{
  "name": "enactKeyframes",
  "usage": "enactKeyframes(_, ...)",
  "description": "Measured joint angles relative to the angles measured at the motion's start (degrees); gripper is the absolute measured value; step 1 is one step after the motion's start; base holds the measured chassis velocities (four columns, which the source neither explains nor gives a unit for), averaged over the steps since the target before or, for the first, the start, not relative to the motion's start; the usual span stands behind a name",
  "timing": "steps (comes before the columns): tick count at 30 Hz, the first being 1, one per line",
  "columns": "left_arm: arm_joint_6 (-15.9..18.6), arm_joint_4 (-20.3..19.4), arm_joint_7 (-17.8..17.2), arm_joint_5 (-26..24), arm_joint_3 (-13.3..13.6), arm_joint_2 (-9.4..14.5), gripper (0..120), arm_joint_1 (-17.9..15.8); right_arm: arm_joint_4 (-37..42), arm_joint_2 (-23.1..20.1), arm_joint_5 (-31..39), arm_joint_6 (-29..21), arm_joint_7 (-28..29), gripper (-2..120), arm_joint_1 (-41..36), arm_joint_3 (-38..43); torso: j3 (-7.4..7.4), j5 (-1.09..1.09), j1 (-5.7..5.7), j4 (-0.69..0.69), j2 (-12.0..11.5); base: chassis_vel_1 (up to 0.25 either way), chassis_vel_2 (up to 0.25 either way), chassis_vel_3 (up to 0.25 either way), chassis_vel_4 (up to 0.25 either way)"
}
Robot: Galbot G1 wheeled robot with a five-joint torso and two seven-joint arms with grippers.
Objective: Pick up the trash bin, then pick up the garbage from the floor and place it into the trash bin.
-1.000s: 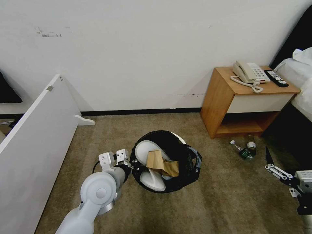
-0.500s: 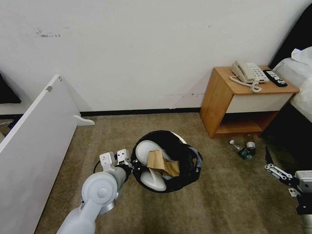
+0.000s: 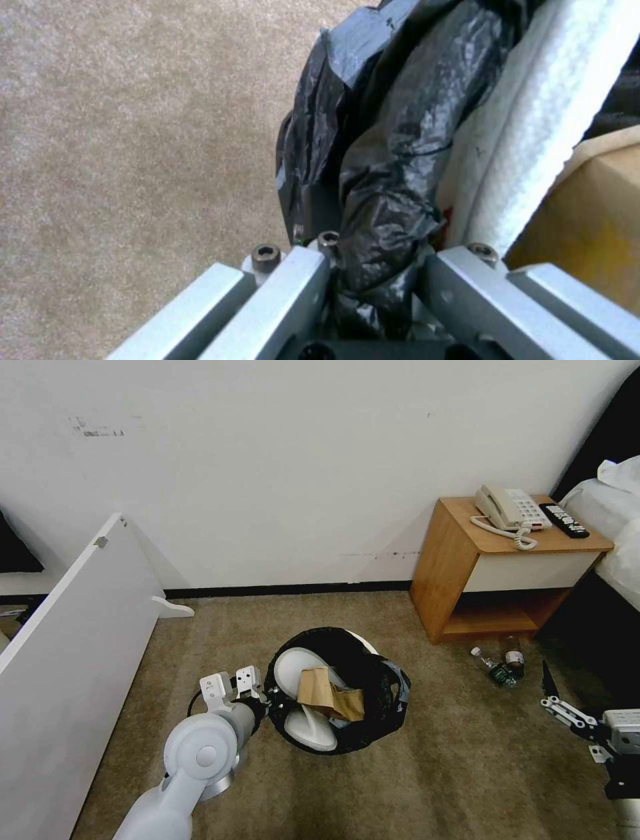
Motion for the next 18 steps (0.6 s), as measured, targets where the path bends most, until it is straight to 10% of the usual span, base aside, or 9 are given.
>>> enactKeyframes(18,-0.03,-0.15,-0.01,0.18,0.42,0.31,0,0.24,-0.18,0.00,1.15,-0.30,0.23,100,-0.07,0.00,-0.01,0.00,0.00,0.00,0.00,0.000,0.000,0.000,0.000)
